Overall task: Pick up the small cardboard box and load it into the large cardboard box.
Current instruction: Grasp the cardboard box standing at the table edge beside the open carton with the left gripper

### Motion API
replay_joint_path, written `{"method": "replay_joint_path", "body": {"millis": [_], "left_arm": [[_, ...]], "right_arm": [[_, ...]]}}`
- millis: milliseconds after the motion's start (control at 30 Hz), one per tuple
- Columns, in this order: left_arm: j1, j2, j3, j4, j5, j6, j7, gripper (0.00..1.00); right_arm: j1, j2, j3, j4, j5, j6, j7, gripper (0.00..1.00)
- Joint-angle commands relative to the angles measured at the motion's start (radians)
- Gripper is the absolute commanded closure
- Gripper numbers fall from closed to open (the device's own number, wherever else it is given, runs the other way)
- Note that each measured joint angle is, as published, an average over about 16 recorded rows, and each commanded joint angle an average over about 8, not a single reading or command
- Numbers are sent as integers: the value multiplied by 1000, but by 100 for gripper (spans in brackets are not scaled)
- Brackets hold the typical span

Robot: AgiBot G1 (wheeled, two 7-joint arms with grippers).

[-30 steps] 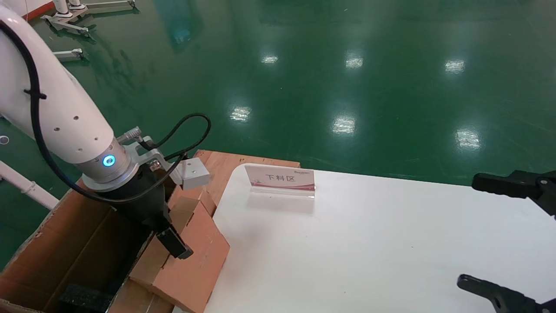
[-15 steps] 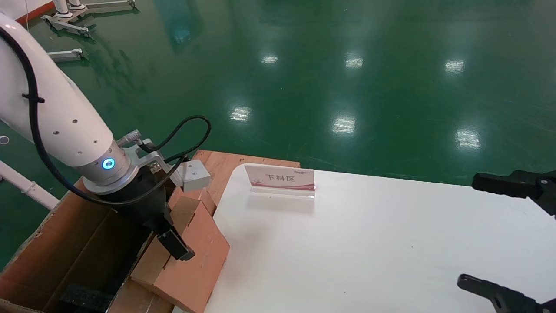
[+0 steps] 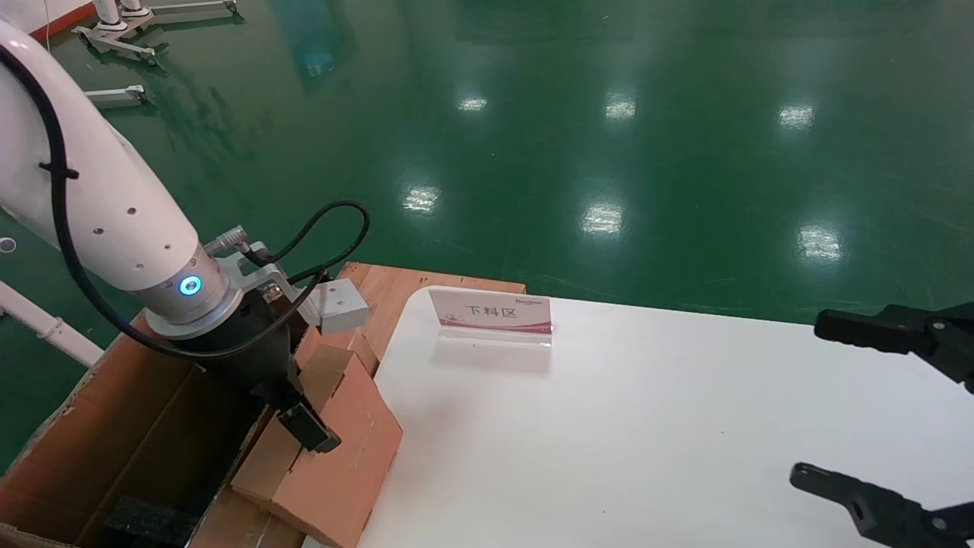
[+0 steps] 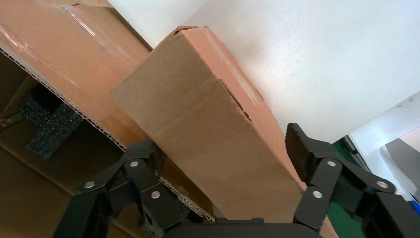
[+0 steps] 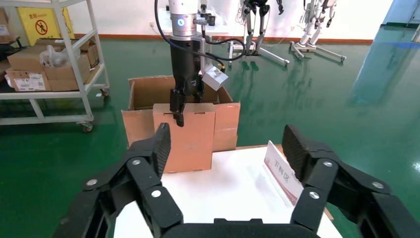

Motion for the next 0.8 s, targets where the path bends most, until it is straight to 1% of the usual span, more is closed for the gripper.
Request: {"method": "replay_joint_path", "body": {"millis": [33,333,367,600,633,800], "left_arm": [[0,0,0,0,0,0,-1,100],[-1,1,-1,1,0,2,-2,100],[-1,1,-1,1,1,2,-2,100],[-1,1,-1,1,1,2,-2,100],[-1,1,-1,1,0,2,-2,100],[-1,2,-1,2,0,2,-2,100]], "right_arm": [[0,0,0,0,0,0,0,100],[0,0,0,0,0,0,0,100],[0,0,0,0,0,0,0,93],[0,0,0,0,0,0,0,6],[0,0,0,0,0,0,0,0],[0,0,0,0,0,0,0,0]]}}
